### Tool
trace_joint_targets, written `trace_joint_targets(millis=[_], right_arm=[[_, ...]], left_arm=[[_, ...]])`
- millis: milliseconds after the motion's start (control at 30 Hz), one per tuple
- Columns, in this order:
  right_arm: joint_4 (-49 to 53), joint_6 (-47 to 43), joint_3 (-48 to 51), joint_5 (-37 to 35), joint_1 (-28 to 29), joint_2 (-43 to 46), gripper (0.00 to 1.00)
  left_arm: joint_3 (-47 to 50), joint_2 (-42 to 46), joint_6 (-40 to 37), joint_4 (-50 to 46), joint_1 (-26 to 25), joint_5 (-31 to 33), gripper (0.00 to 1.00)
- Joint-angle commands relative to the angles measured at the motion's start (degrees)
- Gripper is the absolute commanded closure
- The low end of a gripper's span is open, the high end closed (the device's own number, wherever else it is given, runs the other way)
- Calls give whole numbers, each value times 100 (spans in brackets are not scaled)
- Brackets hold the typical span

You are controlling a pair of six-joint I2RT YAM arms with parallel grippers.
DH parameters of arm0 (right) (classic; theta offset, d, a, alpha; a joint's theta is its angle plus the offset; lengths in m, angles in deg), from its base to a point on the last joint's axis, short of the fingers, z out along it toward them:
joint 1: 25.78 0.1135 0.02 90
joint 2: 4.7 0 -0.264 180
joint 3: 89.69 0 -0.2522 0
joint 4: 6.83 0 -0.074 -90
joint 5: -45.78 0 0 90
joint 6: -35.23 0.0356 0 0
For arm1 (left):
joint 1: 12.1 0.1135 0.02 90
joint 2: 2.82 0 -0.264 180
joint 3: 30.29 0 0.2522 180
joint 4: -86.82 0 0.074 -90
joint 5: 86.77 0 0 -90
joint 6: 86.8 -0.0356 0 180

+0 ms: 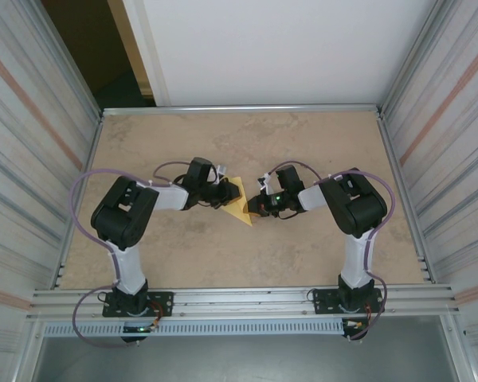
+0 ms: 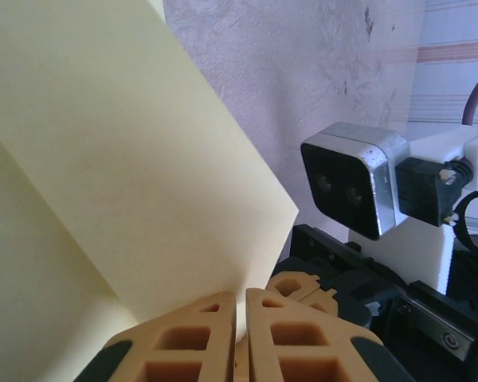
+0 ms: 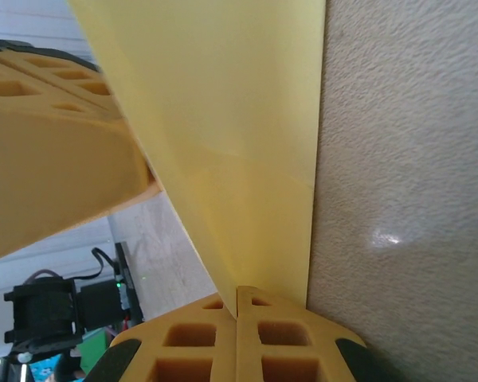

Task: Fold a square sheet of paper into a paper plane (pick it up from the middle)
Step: Fourth fold the wing at the center of the table.

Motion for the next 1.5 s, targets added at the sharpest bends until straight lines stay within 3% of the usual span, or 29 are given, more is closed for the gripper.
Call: trace_joint_targets(millis=[0, 400, 867, 1167, 1467], right_arm=[[261, 52, -19, -35, -29, -216, 94], [502, -1, -125, -71, -28, -278, 93], [772, -77, -227, -113, -26, -322, 90], [946, -107, -232, -23, -23, -35, 77], [1607, -341, -22, -196, -147, 827, 65]], left_arm=[[-31, -122, 26, 152, -3, -183, 87], [-44, -106, 85, 499, -5, -293, 86], [-149, -276, 107, 159, -22, -148, 87], [-209, -285, 8, -102, -22, -83, 88], [-244, -294, -15, -164, -23, -64, 88]])
